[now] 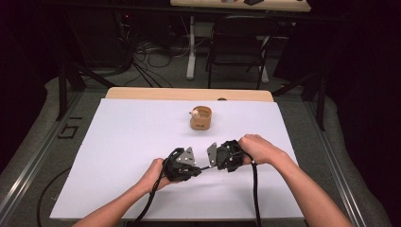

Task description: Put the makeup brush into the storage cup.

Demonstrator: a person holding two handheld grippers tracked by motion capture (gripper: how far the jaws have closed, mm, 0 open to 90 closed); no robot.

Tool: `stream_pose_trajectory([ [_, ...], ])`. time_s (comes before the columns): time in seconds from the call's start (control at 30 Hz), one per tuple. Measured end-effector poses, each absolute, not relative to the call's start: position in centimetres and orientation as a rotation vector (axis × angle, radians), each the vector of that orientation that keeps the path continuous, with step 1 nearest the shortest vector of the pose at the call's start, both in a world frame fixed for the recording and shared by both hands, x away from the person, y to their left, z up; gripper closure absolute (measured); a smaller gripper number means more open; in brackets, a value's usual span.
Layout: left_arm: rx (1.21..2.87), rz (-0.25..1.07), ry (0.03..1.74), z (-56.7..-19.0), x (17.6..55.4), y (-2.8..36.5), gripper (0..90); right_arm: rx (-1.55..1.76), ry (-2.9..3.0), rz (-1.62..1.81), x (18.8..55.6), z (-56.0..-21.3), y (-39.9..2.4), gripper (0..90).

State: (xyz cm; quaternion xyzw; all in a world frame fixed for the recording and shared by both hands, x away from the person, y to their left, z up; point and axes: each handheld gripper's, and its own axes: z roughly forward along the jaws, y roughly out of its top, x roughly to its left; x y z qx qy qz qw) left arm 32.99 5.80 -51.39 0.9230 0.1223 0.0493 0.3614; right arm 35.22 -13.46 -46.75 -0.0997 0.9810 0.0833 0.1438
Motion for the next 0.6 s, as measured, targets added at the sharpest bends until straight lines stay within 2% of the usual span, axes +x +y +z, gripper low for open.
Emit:
stream_pose_trajectory([
  [0.07, 2.365, 0.129, 0.321, -51.4, 32.9, 5.9, 85.2, -0.234, 2.826, 0.308, 35.2, -46.6, -13.7, 36.1],
  [0.2, 2.337, 0.125, 0.338, -51.7, 32.6, 6.3, 85.2, -0.088, 2.821, 0.461, 35.1, -46.2, -14.5, 17.3],
  [0.4, 2.306, 0.125, 0.369, -52.1, 32.6, 6.9, 85.2, 0.104, 2.791, 0.682, 34.9, -46.2, -15.9, 2.1],
  [0.6, 2.29, 0.129, 0.386, -52.2, 32.5, 7.4, 85.2, 0.281, 2.739, 0.867, 34.7, -46.6, -17.6, 0.0],
])
